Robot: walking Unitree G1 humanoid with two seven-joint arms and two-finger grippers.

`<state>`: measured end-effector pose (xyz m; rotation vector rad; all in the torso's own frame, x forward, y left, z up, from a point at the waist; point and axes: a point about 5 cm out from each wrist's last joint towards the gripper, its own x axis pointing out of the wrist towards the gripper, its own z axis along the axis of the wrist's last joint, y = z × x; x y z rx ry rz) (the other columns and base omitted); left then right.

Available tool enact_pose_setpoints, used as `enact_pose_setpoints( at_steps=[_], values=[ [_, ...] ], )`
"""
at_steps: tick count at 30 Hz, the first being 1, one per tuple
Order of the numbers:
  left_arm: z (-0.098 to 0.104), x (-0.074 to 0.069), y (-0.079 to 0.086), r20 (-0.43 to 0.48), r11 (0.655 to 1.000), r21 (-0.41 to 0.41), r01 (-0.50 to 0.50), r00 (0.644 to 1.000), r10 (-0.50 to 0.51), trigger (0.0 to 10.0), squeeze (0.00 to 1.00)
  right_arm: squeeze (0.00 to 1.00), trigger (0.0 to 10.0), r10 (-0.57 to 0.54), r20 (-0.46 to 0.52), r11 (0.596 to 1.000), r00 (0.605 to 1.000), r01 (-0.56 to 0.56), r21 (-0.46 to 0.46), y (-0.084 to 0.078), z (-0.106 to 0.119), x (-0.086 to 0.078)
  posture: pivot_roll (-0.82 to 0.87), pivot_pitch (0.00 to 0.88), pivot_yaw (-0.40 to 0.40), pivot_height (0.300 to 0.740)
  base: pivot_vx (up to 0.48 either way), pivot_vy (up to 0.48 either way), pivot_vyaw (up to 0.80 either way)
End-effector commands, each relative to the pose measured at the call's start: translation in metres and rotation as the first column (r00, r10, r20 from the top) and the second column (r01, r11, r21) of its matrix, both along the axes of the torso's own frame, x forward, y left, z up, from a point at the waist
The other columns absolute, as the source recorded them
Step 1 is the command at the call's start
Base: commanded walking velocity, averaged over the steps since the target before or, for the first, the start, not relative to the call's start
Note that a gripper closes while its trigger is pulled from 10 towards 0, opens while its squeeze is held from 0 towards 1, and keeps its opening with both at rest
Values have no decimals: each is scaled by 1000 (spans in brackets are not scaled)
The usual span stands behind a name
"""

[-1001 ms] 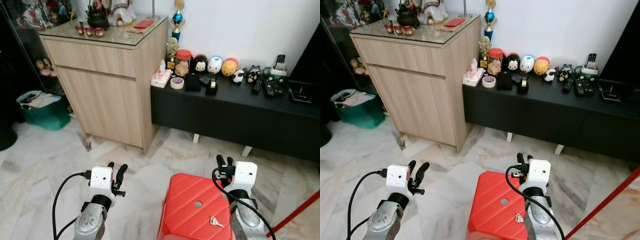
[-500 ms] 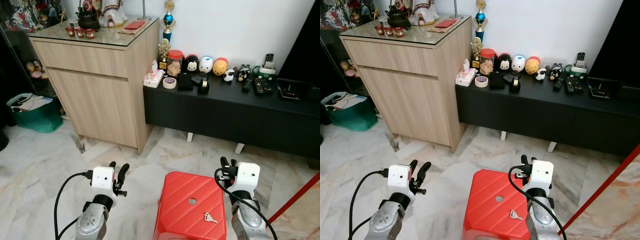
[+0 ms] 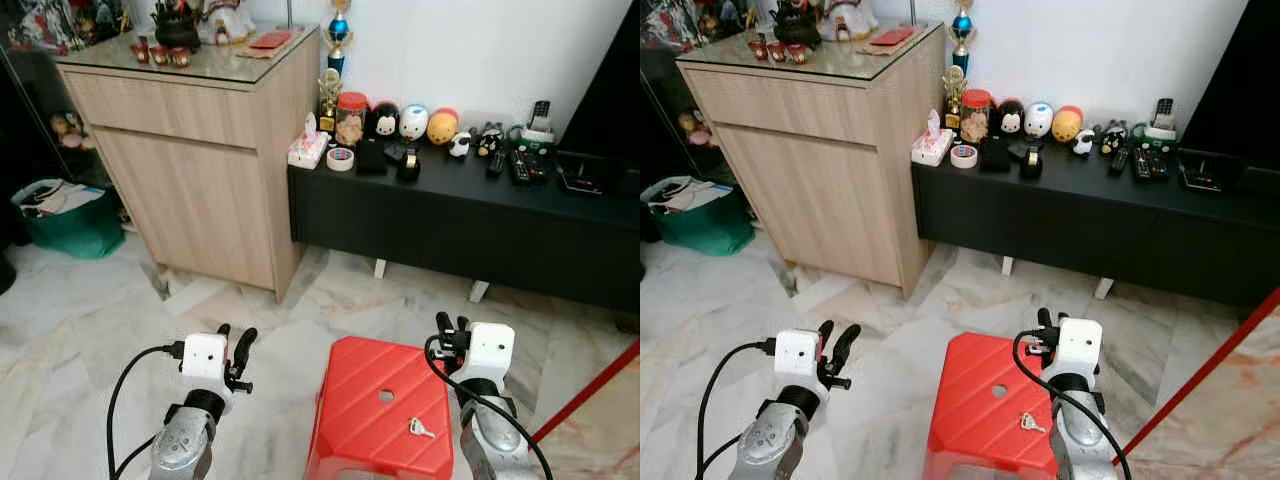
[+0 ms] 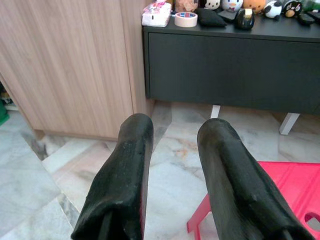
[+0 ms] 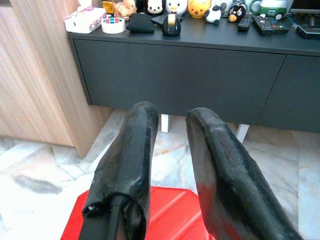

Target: Hang keys on a hook

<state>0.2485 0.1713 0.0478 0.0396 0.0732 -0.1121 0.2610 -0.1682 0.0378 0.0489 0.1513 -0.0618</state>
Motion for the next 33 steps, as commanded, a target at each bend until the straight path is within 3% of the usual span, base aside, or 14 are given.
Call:
enact_pose_setpoints(
  at_steps=[1,8,18,33],
  values=[
    [-1,-1,1,-6,1000,-5,1,1000,-1,10000,0,0,10000,-2,-7,1000,1000,2,2,0,-2,-1,-19,7,-15,687,0,0,0],
    [-1,0,2,-6,1000,-6,-3,1000,3,10000,0,0,10000,-14,-40,1000,999,13,-5,-3,-5,1,-18,5,-13,687,0,0,0],
    [1,2,3,0,1000,-4,-3,1000,3,10000,0,0,10000,-2,-11,1000,1000,2,-1,-2,-2,4,-17,0,-14,617,0,0,0],
    [2,4,3,2,1000,-13,-7,1000,7,10000,0,0,10000,11,-29,1000,1000,-11,3,0,-6,3,-19,0,-14,617,0,0,0]
  ],
)
